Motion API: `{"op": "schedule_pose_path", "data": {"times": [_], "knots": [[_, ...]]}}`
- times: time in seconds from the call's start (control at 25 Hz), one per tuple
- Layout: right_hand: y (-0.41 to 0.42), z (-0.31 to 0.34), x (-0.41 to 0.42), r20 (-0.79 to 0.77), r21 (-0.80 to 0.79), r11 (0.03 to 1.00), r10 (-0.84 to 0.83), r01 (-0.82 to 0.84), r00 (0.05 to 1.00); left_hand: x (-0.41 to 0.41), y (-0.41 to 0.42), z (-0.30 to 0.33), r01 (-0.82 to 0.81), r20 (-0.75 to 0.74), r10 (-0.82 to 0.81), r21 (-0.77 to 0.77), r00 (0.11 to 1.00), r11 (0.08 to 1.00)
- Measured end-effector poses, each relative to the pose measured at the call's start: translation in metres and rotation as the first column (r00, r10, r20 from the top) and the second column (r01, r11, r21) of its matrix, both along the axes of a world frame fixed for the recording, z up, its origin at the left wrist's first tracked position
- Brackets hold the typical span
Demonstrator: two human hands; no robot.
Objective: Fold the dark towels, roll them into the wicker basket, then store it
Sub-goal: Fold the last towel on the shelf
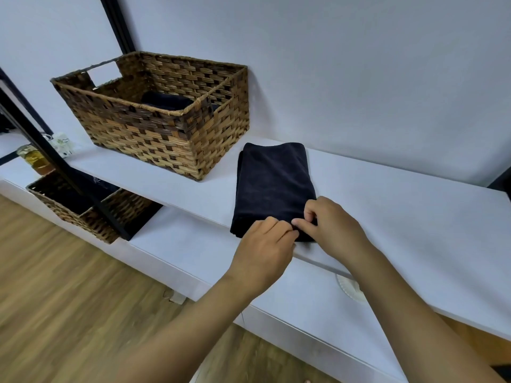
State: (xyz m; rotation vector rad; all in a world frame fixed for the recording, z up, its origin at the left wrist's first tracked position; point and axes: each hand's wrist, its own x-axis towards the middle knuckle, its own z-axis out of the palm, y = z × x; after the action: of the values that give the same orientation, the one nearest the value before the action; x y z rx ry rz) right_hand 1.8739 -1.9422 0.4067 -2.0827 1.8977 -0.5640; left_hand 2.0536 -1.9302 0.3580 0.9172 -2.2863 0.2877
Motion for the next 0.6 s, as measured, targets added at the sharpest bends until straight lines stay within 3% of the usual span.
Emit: {"op": "schedule_pose_path", "data": {"times": [0.12,0.2,0.32,0.4,0.6], "knots": [[0.0,-0.004,-0.013,0.005,-0.049,0.995,-0.084,0.084,0.996,0.008,-0.005,-0.004,-0.044,-0.082,0.051,0.086,0.995,0.995],[0.002,-0.005,-0.014,-0.053,-0.231,0.966,-0.128,0.113,0.99,0.012,-0.005,-0.003,-0.072,-0.084,0.081,0.109,0.993,0.991],[0.013,-0.017,0.002,-0.198,-0.549,0.823,0.043,-0.147,0.979,0.016,-0.004,0.0,-0.102,-0.112,0.121,0.165,0.986,0.981],[0.023,-0.033,0.004,-0.287,-0.543,0.785,0.163,-0.3,0.944,0.017,-0.006,0.0,-0.108,-0.107,0.129,0.186,0.986,0.977],[0.025,-0.044,-0.012,-0.229,-0.478,0.866,0.036,-0.145,0.973,0.042,-0.012,-0.006,-0.069,-0.079,0.085,0.192,0.993,0.979]]}}
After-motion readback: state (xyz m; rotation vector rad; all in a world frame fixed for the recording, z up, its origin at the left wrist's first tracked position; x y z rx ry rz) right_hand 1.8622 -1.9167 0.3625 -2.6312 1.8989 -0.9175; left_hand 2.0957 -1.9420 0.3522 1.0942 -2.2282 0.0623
